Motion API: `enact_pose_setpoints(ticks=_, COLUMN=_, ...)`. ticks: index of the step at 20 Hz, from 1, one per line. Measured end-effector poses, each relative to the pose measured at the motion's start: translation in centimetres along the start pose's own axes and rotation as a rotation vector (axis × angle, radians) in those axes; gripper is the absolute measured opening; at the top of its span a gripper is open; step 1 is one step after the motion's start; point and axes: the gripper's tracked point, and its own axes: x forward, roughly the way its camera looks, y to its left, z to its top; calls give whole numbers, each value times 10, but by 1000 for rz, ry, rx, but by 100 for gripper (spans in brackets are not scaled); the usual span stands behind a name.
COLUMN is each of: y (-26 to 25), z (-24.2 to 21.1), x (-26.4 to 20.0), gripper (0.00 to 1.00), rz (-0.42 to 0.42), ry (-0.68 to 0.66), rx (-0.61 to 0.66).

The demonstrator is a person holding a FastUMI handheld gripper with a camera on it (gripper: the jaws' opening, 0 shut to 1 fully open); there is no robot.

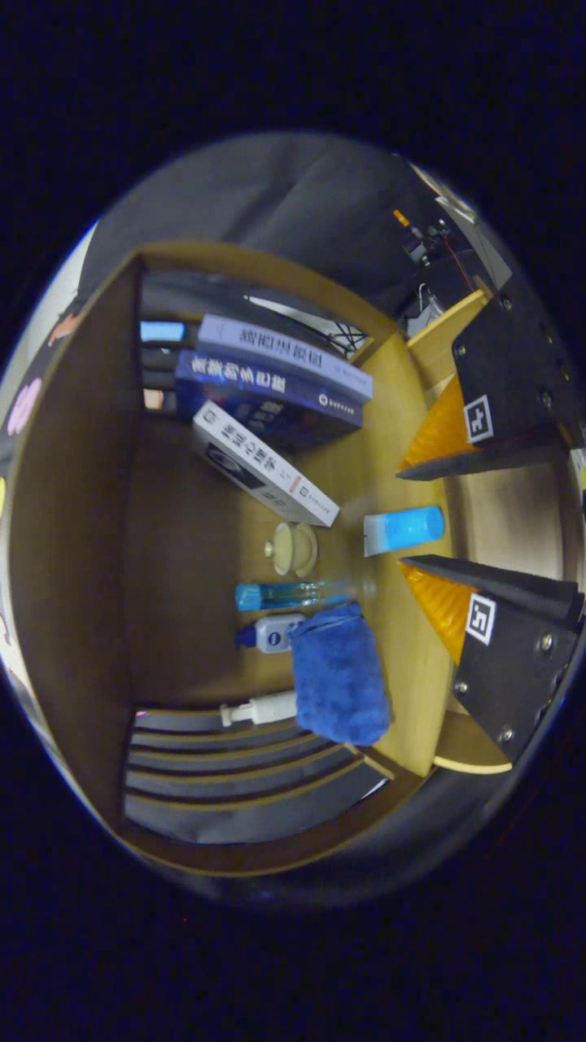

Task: Pull open the drawer, take out the items inside it, and place them on the countertop above the cabinet.

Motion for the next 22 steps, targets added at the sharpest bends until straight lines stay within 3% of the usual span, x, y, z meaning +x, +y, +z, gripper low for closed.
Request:
enact_pose_setpoints(ticks=4, y=-9, z=-22, x=-69, gripper=53, rz=5, ry=-113, rx=23)
enact_pose_setpoints(ticks=8, y=-18, z=-64, x=-118, gripper=59, rz=37, ry=-182, rx=47)
enact_pose_setpoints(ticks=9, y=-26, z=-77, x=-125, gripper=69, rz=16, ry=-181, rx=47)
enact_pose_setpoints(ticks=10, y=-30, z=-89, x=-128, gripper=80, rz=11, ry=-178, rx=52)
enact_pose_setpoints(ticks=13, y=-37, z=-115, x=-121, gripper=93, rz=18, ry=-157, rx=45)
enact_pose_setpoints(ticks=22, y=-33, z=-162, x=-91, gripper=93, rz=105, ry=-109, rx=45)
